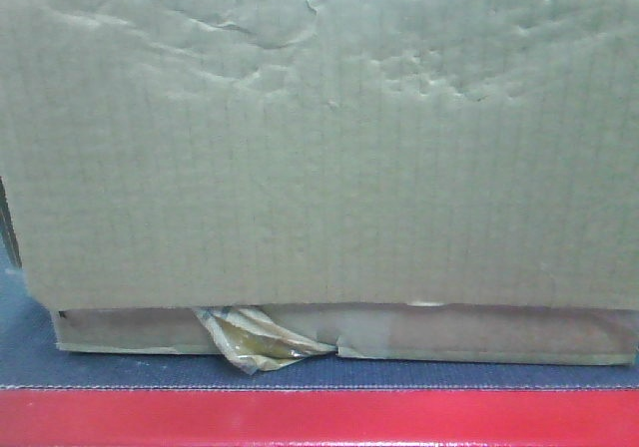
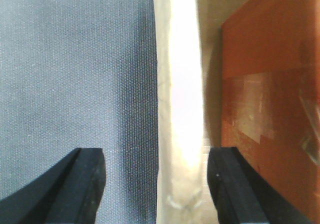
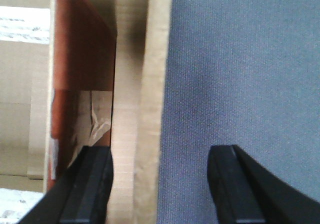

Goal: Stack two boxes on right shelf middle

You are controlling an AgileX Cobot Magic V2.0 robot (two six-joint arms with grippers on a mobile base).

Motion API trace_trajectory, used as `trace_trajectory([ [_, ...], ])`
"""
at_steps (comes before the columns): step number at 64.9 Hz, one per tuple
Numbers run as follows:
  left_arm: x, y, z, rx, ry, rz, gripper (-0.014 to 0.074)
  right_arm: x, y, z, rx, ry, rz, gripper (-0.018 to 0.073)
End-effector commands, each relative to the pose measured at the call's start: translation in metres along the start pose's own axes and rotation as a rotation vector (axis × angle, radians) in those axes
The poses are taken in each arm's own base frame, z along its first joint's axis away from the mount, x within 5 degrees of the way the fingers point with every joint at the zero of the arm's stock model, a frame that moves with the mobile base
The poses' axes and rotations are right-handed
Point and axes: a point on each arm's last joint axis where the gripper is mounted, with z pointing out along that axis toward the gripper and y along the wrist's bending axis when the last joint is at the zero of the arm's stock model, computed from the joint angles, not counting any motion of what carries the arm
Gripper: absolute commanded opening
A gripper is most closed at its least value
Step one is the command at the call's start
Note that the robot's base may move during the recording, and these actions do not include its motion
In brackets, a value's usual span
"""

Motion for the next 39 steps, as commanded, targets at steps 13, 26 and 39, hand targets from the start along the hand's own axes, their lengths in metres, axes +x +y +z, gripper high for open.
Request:
trace_trajectory([
  [13, -0.0004, 0.0021, -0.0053, 0.008, -0.015, -0.007, 0.035, 0.0002, 0.0017, 0.0008, -0.001, -0.003, -0.004, 0.0307],
  [26, -0.0004, 0.0021, -0.0053, 0.008, -0.015, -0.007, 0.035, 0.0006, 0.0062, 0.005, -0.002, 0.009, -0.016, 0.0307],
  [39, 0.0011, 0.0021, -0.0019, 0.003, -0.004, -0.046, 0.0197, 0.0005, 0.0061, 0.005, -0.002, 0.009, -0.016, 0.0102],
])
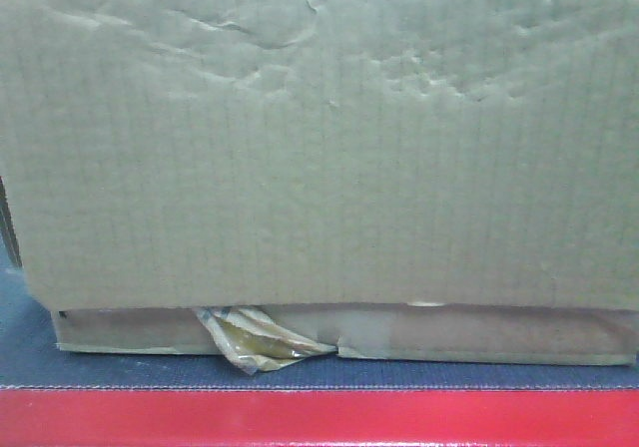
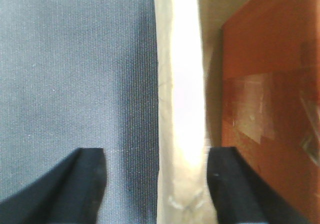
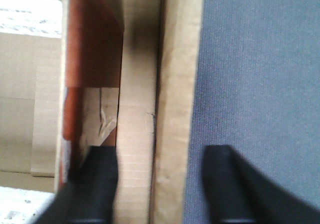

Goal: Stack two boxes on right shelf middle
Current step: 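Lift the two stacked boxes off the table with both grippers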

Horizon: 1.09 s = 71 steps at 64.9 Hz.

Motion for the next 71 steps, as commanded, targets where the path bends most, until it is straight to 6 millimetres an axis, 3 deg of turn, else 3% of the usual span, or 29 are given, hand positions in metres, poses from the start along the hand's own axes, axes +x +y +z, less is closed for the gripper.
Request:
trace_trajectory([
  [1, 0.001, 0.002, -0.002, 0.004, -0.004, -0.045, 0.017, 0.0, -0.001, -0.001, 0.004, -0.01, 0.0, 0.0057],
  [7, 0.001, 0.002, -0.001, 0.003, -0.002, -0.05, -0.0023, 0.0, -0.001, -0.001, 0.004, -0.01, 0.0, -0.015],
  [10, 0.0, 0.002, -0.002, 0.004, -0.006, -0.05, -0.0113, 0.0, -0.001, -0.001, 0.004, -0.01, 0.0, -0.0161],
  [22, -0.007, 0.002, -0.012, 0.01, -0.049, -0.059, -0.0111, 0.0, -0.001, -0.002, 0.024, -0.02, -0.014, -0.0155],
  [37, -0.009, 0.008, -0.049, -0.091, -0.227, -0.083, -0.0111, 0.007, 0.009, -0.026, 0.121, -0.136, -0.048, -0.0155],
  [49, -0.007, 0.016, -0.078, -0.1, -0.322, -0.102, -0.0111, 0.006, 0.011, -0.062, 0.089, -0.25, -0.028, -0.0155],
  [71, -0.018, 0.023, -0.129, -0.033, -0.545, -0.129, -0.0111, -0.023, 0.013, -0.142, -0.029, -0.642, 0.015, -0.0155],
])
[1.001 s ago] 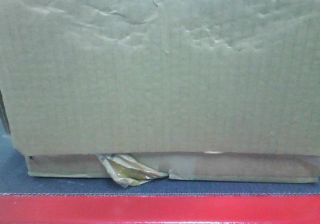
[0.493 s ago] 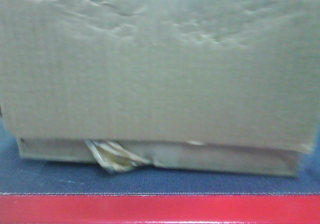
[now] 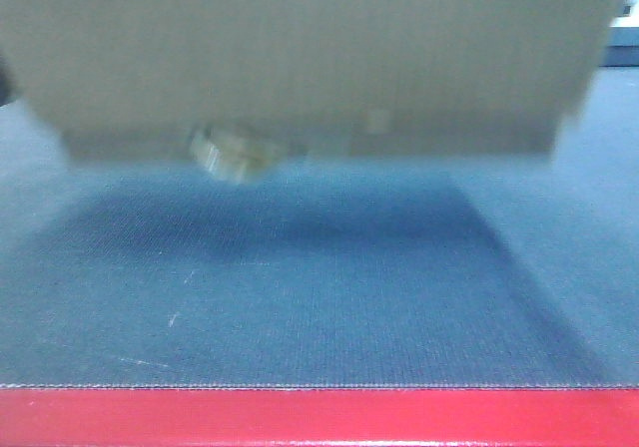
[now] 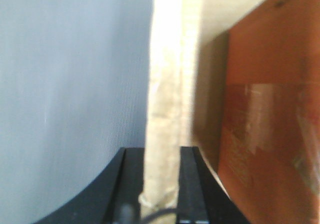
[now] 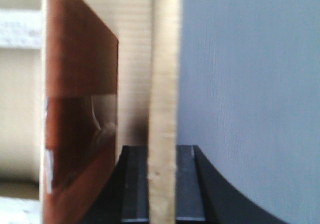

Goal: Stack two boxes on right shelf middle
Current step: 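Lift the two stacked boxes off the table with both grippers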

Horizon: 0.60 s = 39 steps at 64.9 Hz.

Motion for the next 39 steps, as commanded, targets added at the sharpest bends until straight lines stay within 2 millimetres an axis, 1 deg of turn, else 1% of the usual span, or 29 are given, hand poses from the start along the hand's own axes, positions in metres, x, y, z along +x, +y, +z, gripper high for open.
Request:
trace_trajectory([
  [1, -0.016, 0.005, -0.019, 0.01, -0.122, -0.014, -0.0111, -0.022, -0.005, -0.027, -0.024, -0.187, 0.015, -0.0155],
  [8, -0.027, 0.008, -0.03, 0.013, -0.192, -0.02, -0.0111, -0.03, -0.005, -0.036, -0.036, -0.249, 0.016, -0.0155],
  [24, -0.045, 0.016, -0.05, -0.022, -0.327, -0.015, -0.0111, -0.035, -0.005, -0.038, -0.041, -0.311, 0.003, -0.0155],
  [33, -0.05, 0.018, -0.058, -0.015, -0.357, -0.029, -0.0111, -0.039, -0.005, -0.04, -0.041, -0.358, -0.011, -0.0155],
  [39, -0.05, 0.018, -0.058, -0.013, -0.357, -0.03, -0.0111, -0.039, -0.005, -0.04, -0.041, -0.358, -0.011, -0.0155],
])
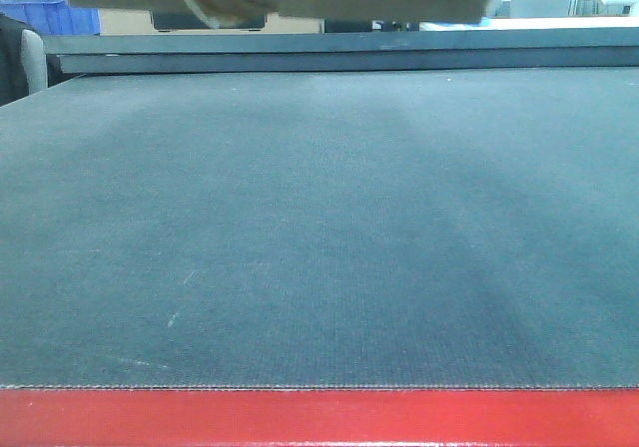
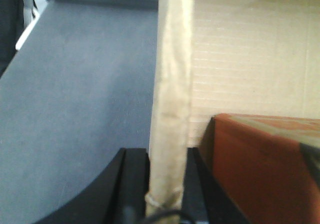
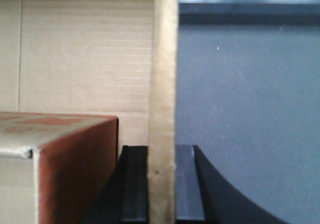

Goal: Stack two boxes on right shelf middle
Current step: 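Lift the two stacked boxes off the table with both grippers, then hold the boxes raised while the base drives to the steel shelf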

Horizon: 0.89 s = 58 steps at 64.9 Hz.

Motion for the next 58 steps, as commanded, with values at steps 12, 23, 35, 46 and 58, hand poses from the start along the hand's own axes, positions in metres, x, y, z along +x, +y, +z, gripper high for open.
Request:
trace_trajectory([
  [12, -0.0105, 0.0053, -0.0091, -0.009, -0.078, 0.002, -0.0111, -0.0139, -0.0035, -0.0121, -0.006, -0.12, -0.013, -0.0155],
  [23, -0.0117, 0.0063, -0.0092, -0.02, -0.092, 0.01, -0.0111, -0.0147, -0.0034, -0.0129, -0.01, -0.127, -0.013, -0.0155],
  [35, -0.013, 0.0063, -0.0093, -0.021, -0.106, 0.015, -0.0111, -0.016, -0.0026, -0.0131, -0.018, -0.143, -0.013, -0.0155],
  [46, -0.0128, 0.0065, -0.0093, -0.023, -0.104, 0.015, -0.0111, -0.0156, -0.0029, -0.013, -0.015, -0.137, -0.013, -0.0155],
  [58, -0.0128, 0.0065, -0.0093, -0.023, -0.104, 0.015, -0.0111, -0.0156, -0.0029, -0.013, -0.015, -0.137, -0.013, -0.0155],
])
